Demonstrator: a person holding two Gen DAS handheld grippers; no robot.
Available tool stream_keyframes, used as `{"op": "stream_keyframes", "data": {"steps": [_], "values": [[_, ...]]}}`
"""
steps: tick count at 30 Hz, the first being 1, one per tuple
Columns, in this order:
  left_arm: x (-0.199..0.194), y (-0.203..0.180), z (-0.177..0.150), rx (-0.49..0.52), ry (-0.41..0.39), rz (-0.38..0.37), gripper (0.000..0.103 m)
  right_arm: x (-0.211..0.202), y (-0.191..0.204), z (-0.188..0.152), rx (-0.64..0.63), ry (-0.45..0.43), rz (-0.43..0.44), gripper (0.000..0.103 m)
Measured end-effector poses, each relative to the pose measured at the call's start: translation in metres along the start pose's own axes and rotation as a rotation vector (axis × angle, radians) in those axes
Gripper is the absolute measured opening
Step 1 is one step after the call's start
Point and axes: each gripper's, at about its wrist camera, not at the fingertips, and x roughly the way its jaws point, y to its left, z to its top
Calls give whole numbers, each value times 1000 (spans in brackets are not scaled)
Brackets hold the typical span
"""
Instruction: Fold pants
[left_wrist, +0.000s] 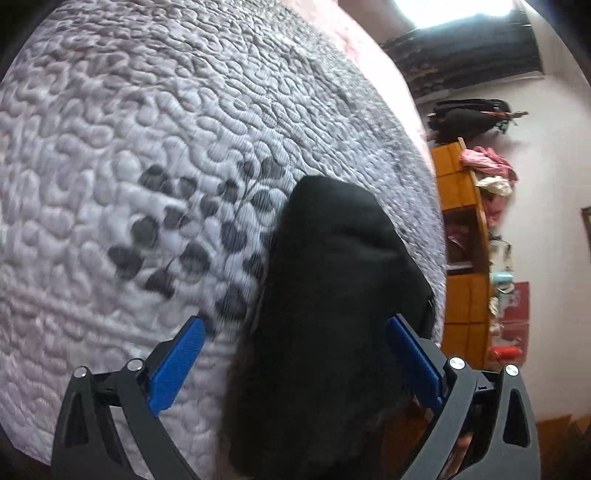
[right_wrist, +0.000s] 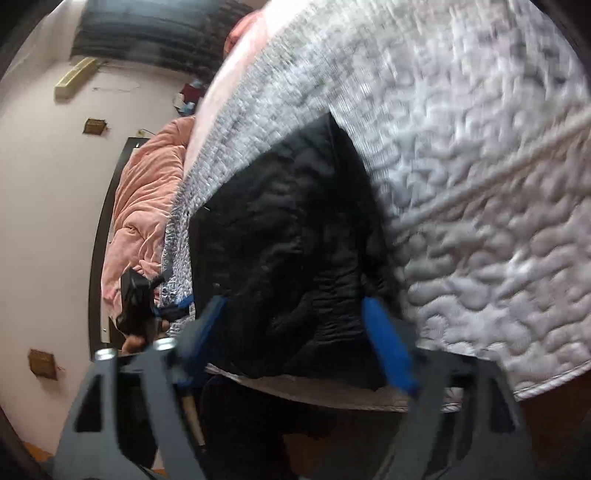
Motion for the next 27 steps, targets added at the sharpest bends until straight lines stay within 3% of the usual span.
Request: {"op": "stream_keyframes", "data": {"steps": [3,6,9,18,21,27], "values": [[-8,9,-9,22,24,-106,99,-7,-5,3,-5,20,-22,92],[8,13,-9,5,118,-221,99,4,-19,10,22,67,-10,94],[23,10,-8,19,160,-260,99,24,-30,17,67,113,37,95],[82,-1,17,61,267,-266,99,69,-44,35,119,176,81,95],[95,-6,11,78,303,-295,99,81,-37,37,114,189,131,98],[114,-11,6,64,320,-319,99,95,-40,40,108,205,134,98]]}}
